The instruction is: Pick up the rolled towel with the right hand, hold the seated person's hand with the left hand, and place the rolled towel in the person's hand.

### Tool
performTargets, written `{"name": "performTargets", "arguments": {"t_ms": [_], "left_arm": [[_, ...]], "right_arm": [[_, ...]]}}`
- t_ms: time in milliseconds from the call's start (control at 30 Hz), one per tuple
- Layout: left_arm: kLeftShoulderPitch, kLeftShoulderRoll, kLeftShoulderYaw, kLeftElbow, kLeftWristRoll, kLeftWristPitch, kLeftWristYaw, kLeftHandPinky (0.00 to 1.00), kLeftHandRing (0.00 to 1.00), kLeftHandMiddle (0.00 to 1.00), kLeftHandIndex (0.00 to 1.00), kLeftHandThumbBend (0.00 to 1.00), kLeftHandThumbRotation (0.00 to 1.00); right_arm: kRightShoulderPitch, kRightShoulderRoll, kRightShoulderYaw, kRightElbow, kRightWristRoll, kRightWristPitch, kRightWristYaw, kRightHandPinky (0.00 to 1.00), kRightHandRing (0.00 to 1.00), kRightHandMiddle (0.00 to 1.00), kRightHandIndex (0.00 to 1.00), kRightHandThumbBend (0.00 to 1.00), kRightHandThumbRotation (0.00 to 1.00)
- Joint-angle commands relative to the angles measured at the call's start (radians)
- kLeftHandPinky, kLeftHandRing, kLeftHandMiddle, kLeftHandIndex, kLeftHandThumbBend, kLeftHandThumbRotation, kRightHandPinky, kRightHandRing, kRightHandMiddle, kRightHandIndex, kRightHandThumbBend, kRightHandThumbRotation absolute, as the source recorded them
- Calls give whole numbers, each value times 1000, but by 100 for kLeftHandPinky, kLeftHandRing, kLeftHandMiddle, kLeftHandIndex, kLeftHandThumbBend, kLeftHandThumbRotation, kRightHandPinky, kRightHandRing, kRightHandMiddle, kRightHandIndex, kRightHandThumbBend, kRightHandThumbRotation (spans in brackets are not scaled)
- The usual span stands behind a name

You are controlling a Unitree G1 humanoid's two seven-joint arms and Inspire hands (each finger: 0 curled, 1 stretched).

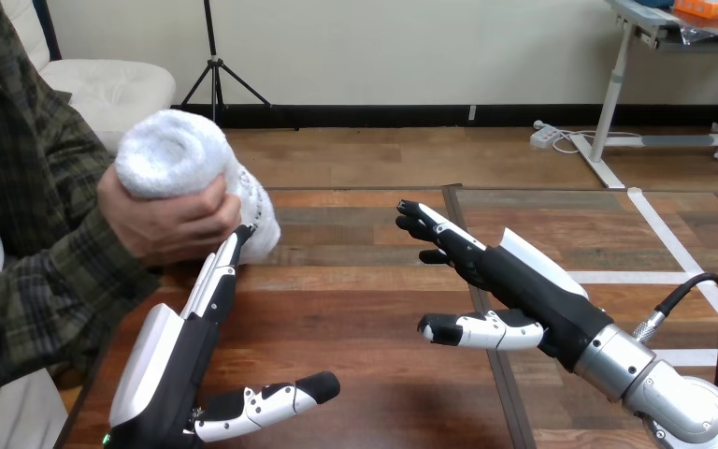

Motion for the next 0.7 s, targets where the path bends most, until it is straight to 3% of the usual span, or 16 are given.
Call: {"name": "performTargets", "arguments": {"t_ms": [0, 667], "left_arm": [[-65, -6, 11, 5, -16, -18, 1, 94, 100, 100, 100, 100, 59], [-77, -1, 13, 9, -31, -19, -10, 94, 100, 100, 100, 100, 59]], "right_arm": [[-32, -8, -27, -46, 19, 0, -3, 93, 100, 99, 100, 100, 72], [-29, -4, -29, -57, 35, 2, 8, 94, 100, 99, 100, 100, 70]]}}
